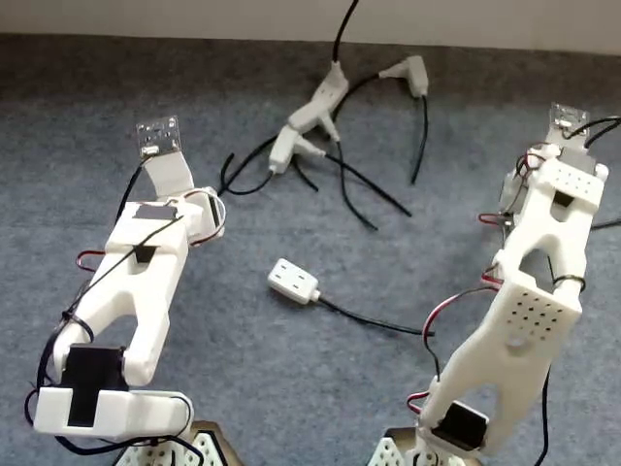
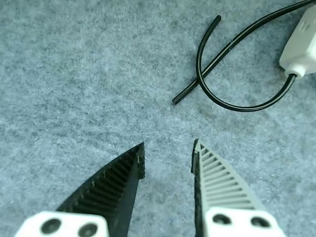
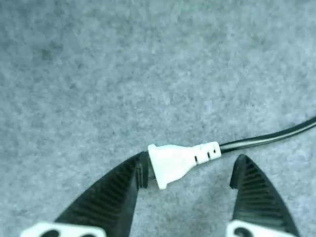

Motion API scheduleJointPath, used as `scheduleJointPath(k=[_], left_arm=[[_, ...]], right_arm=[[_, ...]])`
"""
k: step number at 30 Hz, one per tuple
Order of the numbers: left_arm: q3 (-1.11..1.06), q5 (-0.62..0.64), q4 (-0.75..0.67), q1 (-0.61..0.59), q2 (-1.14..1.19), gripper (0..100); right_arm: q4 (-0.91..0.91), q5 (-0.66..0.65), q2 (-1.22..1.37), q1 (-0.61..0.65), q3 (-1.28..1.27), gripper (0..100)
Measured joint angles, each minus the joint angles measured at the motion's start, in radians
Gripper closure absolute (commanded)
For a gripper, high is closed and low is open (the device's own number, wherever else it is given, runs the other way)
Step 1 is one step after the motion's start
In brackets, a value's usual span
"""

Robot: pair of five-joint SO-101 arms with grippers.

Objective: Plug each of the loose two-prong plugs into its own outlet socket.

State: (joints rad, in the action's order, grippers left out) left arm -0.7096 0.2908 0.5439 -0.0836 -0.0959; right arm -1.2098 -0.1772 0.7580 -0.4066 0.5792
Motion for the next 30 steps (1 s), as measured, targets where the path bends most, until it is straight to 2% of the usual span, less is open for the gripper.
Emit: scheduleJointPath(k=[4, 8, 14, 19, 23, 30], left_arm=[[-0.006, 0.000, -0.017, 0.000, -0.003, 83], [-0.006, 0.000, -0.021, 0.000, -0.005, 83], [-0.006, 0.000, -0.021, 0.000, -0.005, 83], [-0.006, 0.000, -0.021, 0.000, -0.005, 83], [-0.006, 0.000, -0.021, 0.000, -0.005, 83], [-0.006, 0.000, -0.023, 0.000, -0.005, 83]], right_arm=[[-0.011, 0.025, 0.000, -0.006, 0.000, 73.1], [-0.012, 0.123, 0.000, -0.031, 0.000, 74.1], [-0.012, 0.270, 0.000, -0.041, -0.005, 86.0], [-0.014, 0.341, 0.000, -0.041, -0.005, 91.4], [-0.014, 0.365, 0.000, -0.046, -0.005, 98.4], [-0.020, 0.368, -0.006, -0.051, 0.014, 99.0]])
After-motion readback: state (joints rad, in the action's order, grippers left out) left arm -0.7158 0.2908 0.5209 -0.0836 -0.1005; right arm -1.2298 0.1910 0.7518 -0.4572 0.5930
